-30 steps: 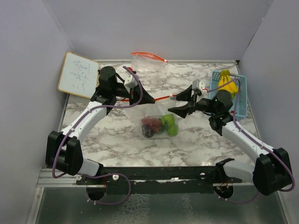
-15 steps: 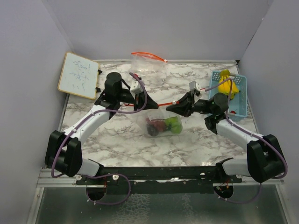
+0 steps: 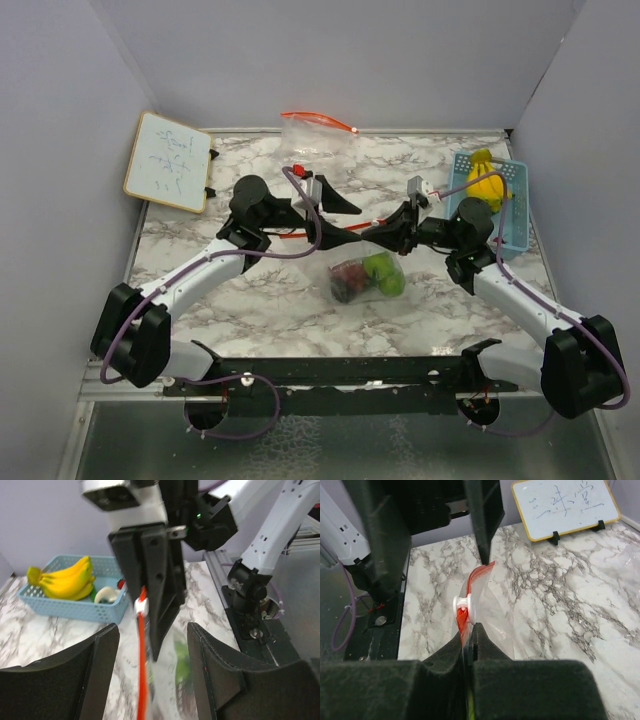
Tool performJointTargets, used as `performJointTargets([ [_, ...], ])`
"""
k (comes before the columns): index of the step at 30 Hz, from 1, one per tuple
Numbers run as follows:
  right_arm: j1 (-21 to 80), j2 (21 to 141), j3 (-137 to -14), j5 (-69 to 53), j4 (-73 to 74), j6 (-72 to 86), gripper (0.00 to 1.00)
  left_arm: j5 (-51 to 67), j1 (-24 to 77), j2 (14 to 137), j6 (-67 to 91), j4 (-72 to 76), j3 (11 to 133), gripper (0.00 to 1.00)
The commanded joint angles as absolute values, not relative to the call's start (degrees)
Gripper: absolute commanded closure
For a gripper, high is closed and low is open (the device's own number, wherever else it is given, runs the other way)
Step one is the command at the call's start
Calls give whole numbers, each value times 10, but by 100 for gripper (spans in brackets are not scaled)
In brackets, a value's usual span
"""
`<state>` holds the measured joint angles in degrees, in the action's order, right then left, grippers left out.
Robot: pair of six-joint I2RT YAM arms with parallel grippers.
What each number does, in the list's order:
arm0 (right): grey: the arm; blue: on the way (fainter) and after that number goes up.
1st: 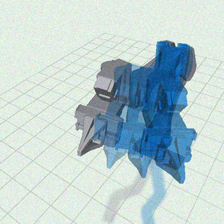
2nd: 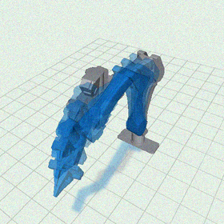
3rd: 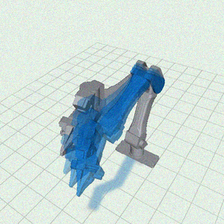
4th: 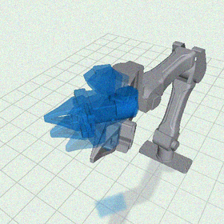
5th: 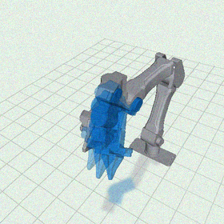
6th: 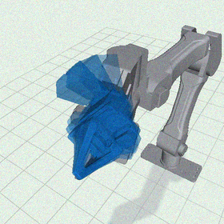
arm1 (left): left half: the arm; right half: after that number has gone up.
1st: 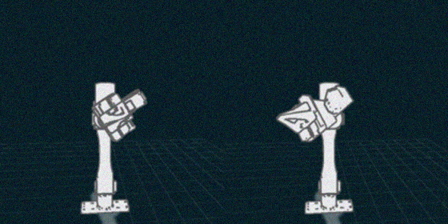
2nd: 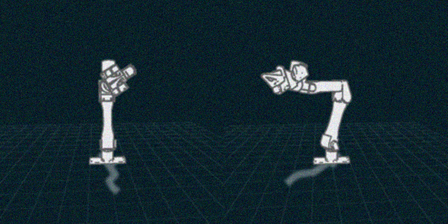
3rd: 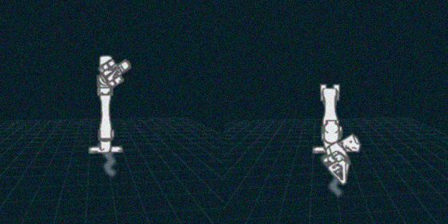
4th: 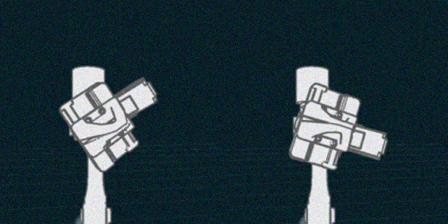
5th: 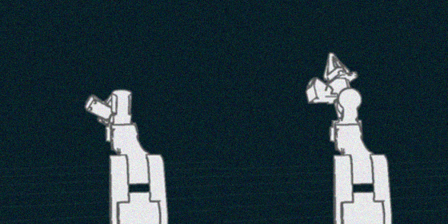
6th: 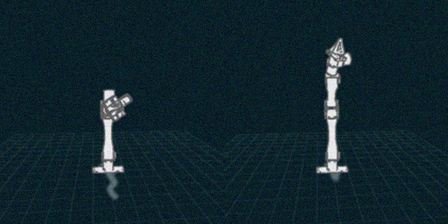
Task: Open the zip-top bag and remove the fake food
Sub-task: Pick up the zipper food storage bag at the center of the board, then unzip the zipper food storage bag at the center of the board.
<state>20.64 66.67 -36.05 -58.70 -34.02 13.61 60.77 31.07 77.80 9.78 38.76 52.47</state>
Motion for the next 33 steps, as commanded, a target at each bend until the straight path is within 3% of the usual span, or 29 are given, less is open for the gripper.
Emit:
performJointTargets([
  [1, 207, 658, -363, -563, -325, 123, 99, 573, 353, 790, 101, 441, 548, 42],
  [13, 212, 648, -375, -574, -297, 108, 99, 561, 373, 850, 109, 456, 578, 47],
  [17, 212, 643, -376, -575, -295, 107, 99, 562, 373, 851, 118, 466, 577, 55],
  [25, 213, 643, -372, -575, -296, 110, 99, 568, 373, 857, 139, 486, 576, 87],
  [33, 214, 640, -373, -570, -291, 107, 99, 577, 373, 861, 143, 486, 575, 90],
])
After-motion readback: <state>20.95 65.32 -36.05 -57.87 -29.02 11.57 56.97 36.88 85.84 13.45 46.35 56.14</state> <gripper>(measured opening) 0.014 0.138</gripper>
